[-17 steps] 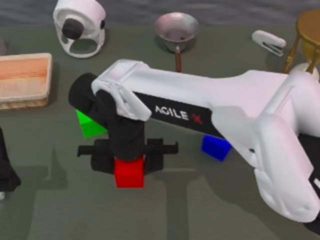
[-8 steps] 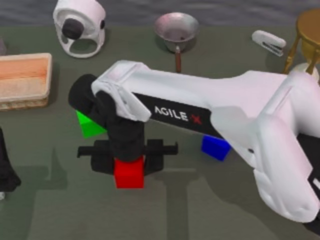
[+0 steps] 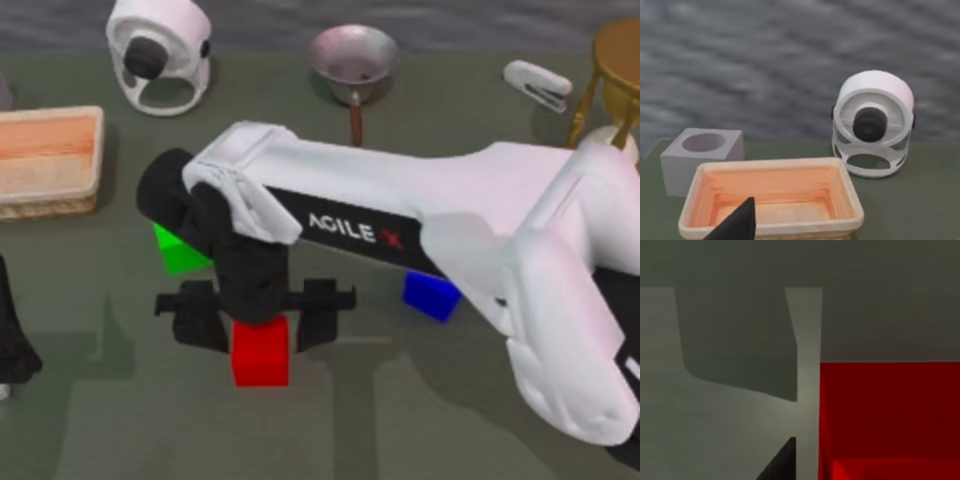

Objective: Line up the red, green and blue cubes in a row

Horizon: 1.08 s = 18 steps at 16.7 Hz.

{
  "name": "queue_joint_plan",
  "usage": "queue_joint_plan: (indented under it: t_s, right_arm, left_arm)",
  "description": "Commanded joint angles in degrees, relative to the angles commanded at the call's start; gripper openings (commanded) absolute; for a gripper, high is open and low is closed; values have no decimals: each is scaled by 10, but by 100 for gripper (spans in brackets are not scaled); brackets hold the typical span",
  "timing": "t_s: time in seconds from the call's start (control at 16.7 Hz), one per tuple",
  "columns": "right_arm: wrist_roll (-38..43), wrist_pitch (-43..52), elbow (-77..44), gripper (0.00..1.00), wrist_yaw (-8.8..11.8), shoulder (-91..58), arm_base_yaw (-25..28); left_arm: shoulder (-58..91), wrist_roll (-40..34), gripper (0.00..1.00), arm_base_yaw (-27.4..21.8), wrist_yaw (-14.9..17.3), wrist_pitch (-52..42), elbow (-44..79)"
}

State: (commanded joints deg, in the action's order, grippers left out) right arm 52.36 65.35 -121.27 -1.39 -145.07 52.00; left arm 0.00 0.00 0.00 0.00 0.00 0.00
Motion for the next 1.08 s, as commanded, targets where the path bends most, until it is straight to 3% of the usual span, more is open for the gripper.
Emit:
queue_joint_plan:
  t_s: [0.6, 1.08]
  right_arm:
    - [0, 2, -2, 100, 0, 0, -1]
    - [1, 141, -126, 100, 0, 14, 5]
  left_arm:
    - [0, 0, 100, 0, 0, 0, 0]
    - [0, 0, 100, 0, 0, 0, 0]
